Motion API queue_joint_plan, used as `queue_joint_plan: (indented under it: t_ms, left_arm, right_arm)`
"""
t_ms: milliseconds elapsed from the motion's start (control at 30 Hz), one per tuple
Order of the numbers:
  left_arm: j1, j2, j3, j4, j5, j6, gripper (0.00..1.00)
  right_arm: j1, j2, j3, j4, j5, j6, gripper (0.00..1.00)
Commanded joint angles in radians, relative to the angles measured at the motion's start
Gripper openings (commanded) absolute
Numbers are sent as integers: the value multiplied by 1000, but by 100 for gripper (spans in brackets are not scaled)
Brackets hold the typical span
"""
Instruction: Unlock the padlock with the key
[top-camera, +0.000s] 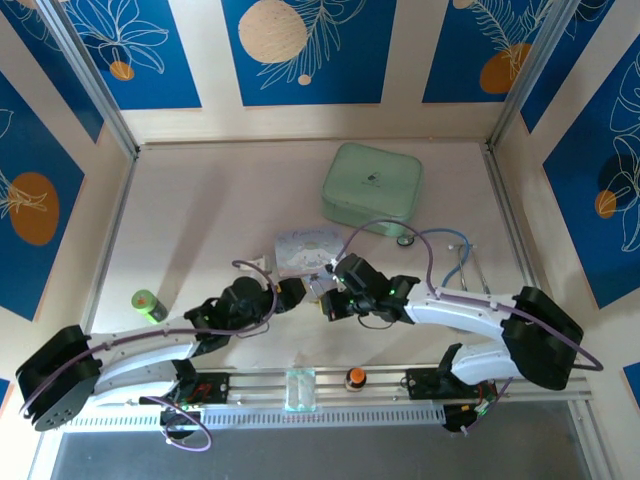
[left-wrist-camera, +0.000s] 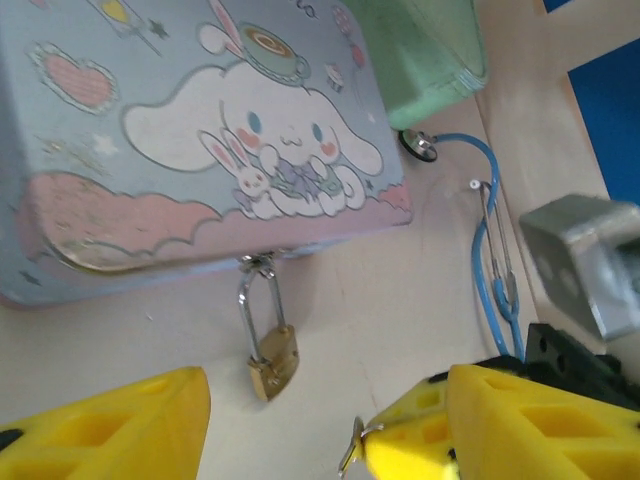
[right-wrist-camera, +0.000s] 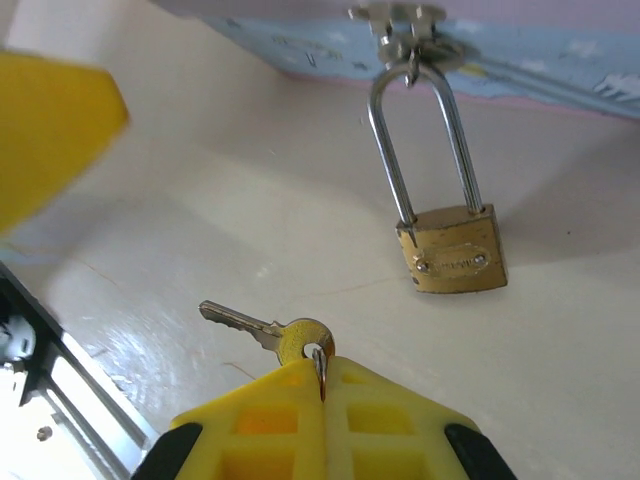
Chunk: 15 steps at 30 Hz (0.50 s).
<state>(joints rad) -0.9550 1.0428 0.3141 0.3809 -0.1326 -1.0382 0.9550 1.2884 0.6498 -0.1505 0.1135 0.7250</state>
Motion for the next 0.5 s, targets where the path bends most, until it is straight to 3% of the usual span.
queue_joint_plan:
  t_ms: [0, 300, 467]
  left_arm:
    - [-36, 4, 58, 7, -16, 18, 59]
    - [-74, 78, 106, 30, 1, 24, 43]
    - [-74, 99, 120, 12, -10, 30, 44]
  right_arm:
    - [-8, -56, 31, -26, 47, 62, 0]
    - [-20, -128, 37, -14, 62, 75, 0]
    - [-11, -135, 32, -12, 55, 77, 0]
